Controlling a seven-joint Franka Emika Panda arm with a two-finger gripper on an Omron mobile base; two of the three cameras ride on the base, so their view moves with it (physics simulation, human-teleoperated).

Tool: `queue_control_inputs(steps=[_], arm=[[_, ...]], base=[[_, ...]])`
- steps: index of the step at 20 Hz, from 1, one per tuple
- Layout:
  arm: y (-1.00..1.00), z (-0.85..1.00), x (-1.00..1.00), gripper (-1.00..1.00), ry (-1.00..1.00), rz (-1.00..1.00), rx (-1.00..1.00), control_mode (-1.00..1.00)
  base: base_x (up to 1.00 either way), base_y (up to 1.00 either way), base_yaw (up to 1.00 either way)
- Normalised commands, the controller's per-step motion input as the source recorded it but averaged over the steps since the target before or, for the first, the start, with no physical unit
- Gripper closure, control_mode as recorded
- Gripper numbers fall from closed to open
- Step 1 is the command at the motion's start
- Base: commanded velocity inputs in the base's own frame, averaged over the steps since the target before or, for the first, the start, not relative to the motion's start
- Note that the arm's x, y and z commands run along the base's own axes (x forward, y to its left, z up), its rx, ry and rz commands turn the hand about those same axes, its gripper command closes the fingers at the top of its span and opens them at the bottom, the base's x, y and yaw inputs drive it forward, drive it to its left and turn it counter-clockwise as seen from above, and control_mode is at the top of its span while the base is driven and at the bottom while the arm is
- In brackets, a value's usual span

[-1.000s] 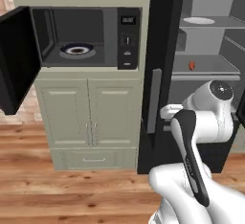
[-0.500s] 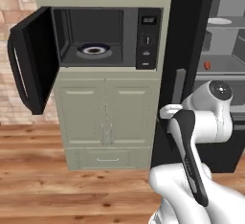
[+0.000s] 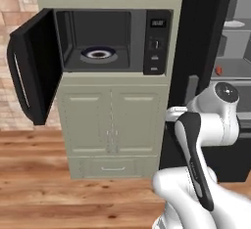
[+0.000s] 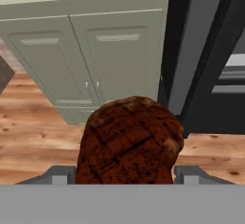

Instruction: Transport the steak from the fridge to the microwave and turn on the microwave.

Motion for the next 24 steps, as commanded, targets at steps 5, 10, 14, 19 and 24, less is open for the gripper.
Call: queue_control_inputs(steps=[5, 10, 14, 19, 24], arm=[[0.00, 0.00, 0.00, 1.00, 0.00, 0.00, 0.00, 1.00], [0.00, 0.00, 0.00, 1.00, 0.00, 0.00, 0.00, 1.00], [0.00, 0.00, 0.00, 1.00, 0.00, 0.00, 0.00, 1.00], [0.00, 0.00, 0.00, 1.00, 0.00, 0.00, 0.00, 1.00], [0.00, 0.00, 0.00, 1.00, 0.00, 0.00, 0.00, 1.00]], base=[[0.60, 0.30, 0.00], [0.50, 0.40, 0.00], [0.46, 0.39, 0.00], [0.49, 0.30, 0.00], [0.49, 0.25, 0.00]])
